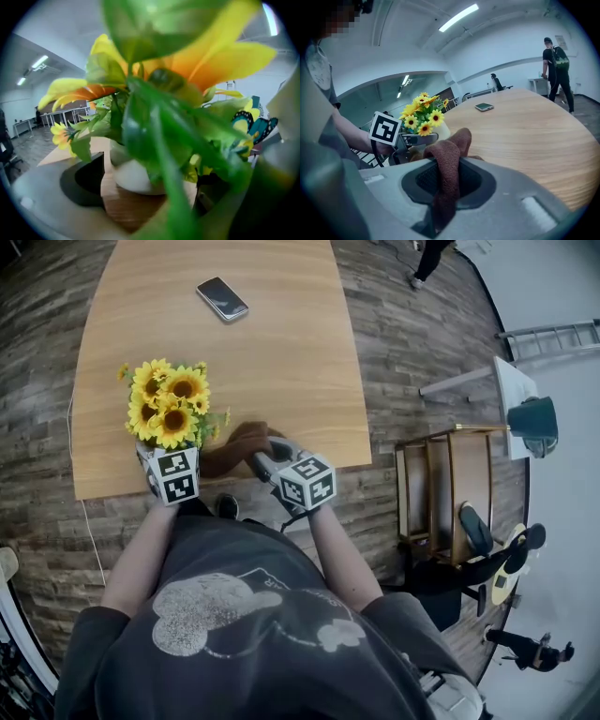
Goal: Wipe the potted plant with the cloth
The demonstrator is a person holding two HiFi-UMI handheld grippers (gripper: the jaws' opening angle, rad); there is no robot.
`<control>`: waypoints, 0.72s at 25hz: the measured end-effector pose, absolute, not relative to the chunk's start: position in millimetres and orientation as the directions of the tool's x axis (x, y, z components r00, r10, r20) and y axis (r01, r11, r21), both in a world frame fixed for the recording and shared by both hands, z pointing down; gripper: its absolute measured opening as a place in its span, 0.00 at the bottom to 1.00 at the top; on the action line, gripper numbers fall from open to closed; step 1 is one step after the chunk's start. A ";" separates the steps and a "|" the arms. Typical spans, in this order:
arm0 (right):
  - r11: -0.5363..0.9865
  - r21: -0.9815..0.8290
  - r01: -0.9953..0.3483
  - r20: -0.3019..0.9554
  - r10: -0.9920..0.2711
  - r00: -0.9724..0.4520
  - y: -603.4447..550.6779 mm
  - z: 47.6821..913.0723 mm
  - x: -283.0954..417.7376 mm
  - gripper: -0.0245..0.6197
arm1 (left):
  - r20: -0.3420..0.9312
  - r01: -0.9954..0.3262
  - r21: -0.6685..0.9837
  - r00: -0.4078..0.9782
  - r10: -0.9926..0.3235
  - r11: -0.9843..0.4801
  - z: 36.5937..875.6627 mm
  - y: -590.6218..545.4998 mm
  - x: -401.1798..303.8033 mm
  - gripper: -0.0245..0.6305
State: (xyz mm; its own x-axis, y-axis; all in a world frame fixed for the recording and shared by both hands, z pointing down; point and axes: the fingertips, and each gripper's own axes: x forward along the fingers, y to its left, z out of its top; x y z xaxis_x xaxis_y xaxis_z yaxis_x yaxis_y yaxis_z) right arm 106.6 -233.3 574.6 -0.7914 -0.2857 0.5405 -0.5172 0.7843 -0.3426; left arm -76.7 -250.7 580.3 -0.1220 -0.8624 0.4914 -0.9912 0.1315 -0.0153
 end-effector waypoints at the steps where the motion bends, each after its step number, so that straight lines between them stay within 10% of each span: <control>1: 0.785 -0.341 -0.517 0.542 -0.285 -0.791 -232.9 574.9 107.7 0.11 | 0.491 -0.990 -0.016 -0.132 -0.861 0.142 580.7 -251.1 -77.5 0.98; 18: 0.780 -0.309 -0.544 0.530 -0.334 -0.780 -271.4 561.0 92.3 0.11 | 0.494 -0.996 -0.011 0.069 -0.867 -0.086 581.0 -243.4 -85.1 0.90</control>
State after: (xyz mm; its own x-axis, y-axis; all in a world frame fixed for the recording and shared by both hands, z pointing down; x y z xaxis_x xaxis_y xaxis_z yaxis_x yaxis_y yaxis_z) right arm 92.3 -271.4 561.0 -0.7796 -0.3340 0.5299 -0.5440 0.7803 -0.3086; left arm -85.1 -243.4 581.0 0.0693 -0.8670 0.4935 -0.9962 -0.0860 -0.0113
